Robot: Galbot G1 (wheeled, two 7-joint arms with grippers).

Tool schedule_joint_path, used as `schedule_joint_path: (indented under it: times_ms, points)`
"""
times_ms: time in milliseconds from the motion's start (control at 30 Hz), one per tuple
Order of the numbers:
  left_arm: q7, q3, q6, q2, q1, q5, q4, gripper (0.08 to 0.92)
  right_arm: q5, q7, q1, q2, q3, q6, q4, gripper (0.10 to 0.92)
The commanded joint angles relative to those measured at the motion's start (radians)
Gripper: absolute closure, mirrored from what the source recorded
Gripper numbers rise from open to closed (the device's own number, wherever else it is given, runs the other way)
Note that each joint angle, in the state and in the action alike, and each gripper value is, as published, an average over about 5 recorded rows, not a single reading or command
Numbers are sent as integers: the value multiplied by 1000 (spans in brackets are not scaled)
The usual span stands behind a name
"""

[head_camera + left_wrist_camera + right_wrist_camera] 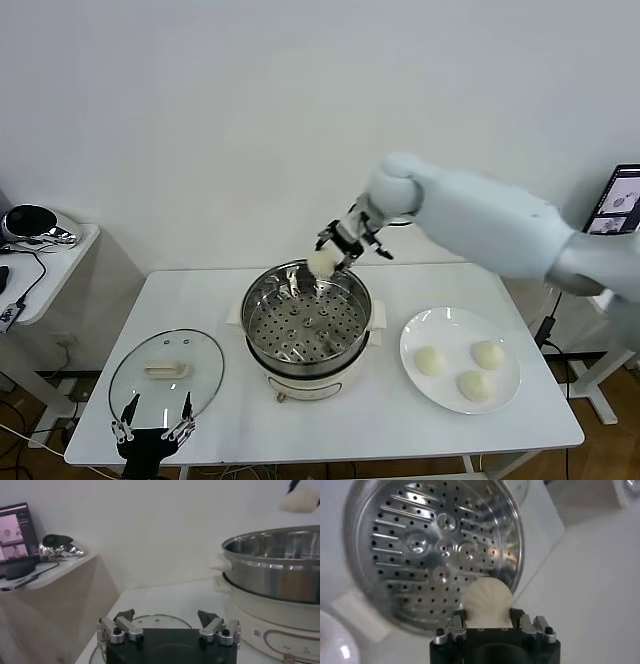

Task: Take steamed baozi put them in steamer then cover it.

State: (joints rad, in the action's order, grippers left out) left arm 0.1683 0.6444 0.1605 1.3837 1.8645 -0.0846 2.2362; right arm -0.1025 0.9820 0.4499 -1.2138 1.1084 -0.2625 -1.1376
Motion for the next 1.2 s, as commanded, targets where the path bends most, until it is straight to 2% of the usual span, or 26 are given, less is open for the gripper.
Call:
schedule_joint_path:
  times_ms: [33, 533, 633, 867, 967, 1033, 1200]
  points:
    - [0, 0, 0, 2, 0, -1, 0, 177, -130, -23, -25, -121, 51, -165, 103, 465]
    - [-1, 11, -3, -1, -2, 2, -2, 177, -314, -70, -98, -178, 23, -278, 208, 451]
    - [1, 11, -8, -1, -2, 6, -4, 177, -337, -80, -107, -192, 18, -292, 224, 407]
    - [2, 8, -12, 1, -5, 5, -7, 177, -376, -103, -102, -214, 6, -331, 259, 228]
    - [3, 6, -13, 2, -3, 6, -5, 177, -302, -98, -68, -193, 13, -304, 231, 206]
    - [3, 6, -13, 2, -2, 6, -1, 177, -199, -77, -25, -160, 31, -239, 180, 204]
    - [1, 12, -11, -3, -3, 4, 8, 177, 168, 9, 146, -8, 123, 96, -92, 202]
